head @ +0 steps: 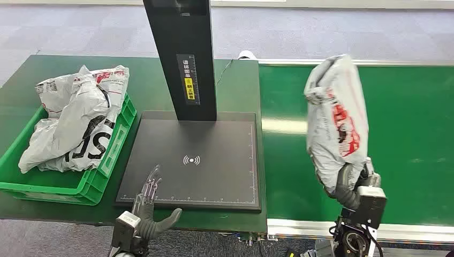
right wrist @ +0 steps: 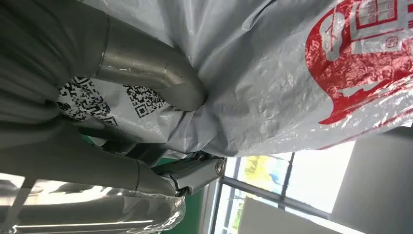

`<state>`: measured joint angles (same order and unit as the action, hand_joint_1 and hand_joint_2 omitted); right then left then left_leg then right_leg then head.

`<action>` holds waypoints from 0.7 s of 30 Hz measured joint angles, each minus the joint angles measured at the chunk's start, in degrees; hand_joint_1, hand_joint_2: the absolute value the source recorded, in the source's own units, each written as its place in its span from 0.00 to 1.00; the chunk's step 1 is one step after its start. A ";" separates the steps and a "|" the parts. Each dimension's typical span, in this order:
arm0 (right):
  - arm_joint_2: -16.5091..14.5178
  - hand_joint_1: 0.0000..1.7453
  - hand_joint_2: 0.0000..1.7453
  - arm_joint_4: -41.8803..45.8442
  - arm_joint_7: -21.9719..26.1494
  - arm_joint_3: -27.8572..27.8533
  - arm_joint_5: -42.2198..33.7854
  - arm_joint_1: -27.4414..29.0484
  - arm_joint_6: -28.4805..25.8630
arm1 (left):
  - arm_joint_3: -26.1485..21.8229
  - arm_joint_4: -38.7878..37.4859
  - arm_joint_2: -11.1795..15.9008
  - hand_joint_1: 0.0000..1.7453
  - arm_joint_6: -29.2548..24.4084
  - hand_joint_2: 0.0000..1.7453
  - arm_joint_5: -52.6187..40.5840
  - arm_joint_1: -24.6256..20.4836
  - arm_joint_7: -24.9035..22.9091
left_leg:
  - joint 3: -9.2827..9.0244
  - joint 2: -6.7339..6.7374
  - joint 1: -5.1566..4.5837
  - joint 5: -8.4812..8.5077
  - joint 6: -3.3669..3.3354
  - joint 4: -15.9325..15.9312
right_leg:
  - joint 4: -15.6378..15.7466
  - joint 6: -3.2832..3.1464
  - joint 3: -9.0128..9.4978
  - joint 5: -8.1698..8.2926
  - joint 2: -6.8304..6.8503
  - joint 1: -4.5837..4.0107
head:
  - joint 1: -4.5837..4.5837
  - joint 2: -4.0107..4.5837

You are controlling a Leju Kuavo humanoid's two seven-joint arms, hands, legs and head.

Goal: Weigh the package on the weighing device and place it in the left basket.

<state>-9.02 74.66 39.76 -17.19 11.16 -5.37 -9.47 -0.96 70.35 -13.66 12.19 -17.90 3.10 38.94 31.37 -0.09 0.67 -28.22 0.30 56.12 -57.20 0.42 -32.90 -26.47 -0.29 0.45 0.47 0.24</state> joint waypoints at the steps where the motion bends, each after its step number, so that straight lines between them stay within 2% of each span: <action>1: -0.15 1.00 1.00 1.02 0.07 0.00 -0.79 0.26 -0.39 | 0.00 0.00 -0.03 0.00 -0.05 1.00 0.00 0.00 0.01 | 0.00 0.00 0.00 0.00 0.00 0.00 | 0.00 0.00 0.00 0.00 0.00 0.00 | 0.00 0.00; 7: -0.81 1.00 1.00 9.31 0.32 2.00 -5.40 2.33 -2.33 | -0.02 -0.03 -0.31 0.00 -0.70 1.00 0.01 -0.01 0.10 | 0.00 0.05 0.01 0.00 0.00 -0.01 | 0.00 0.00 0.00 0.00 -0.02 -0.01 | 0.01 0.00; 13: -0.75 1.00 1.00 10.62 0.33 7.17 -5.18 2.48 1.98 | 0.05 -0.21 -0.42 0.00 -0.82 1.00 0.00 -0.21 0.12 | -0.01 0.06 0.02 0.01 0.01 -0.02 | -0.01 0.00 0.02 0.00 -0.02 -0.01 | 0.01 0.00; 16: -0.53 1.00 1.00 7.74 0.28 10.47 -2.28 0.74 6.50 | 0.14 -0.55 -0.42 0.00 -0.87 1.00 0.00 -0.73 0.14 | -0.01 0.11 0.02 0.02 0.01 -0.02 | -0.02 -0.01 0.02 0.01 -0.08 -0.02 | 0.01 0.00; 21: 0.23 1.00 1.00 -5.76 -0.67 15.30 3.48 -7.24 10.42 | 0.72 -1.87 -0.42 0.00 -0.89 1.00 -0.02 -2.62 0.56 | -0.03 0.08 0.02 0.08 -0.03 0.00 | -0.03 0.01 0.05 0.03 -0.04 -0.01 | 0.02 0.00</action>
<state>-8.80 68.90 39.09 -1.89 14.64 -12.61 0.95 -0.24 68.48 -14.08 11.30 -17.92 0.48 39.50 31.34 -0.01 0.68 -28.15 0.27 56.12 -57.23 0.43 -32.85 -26.44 -0.33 0.43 0.49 0.24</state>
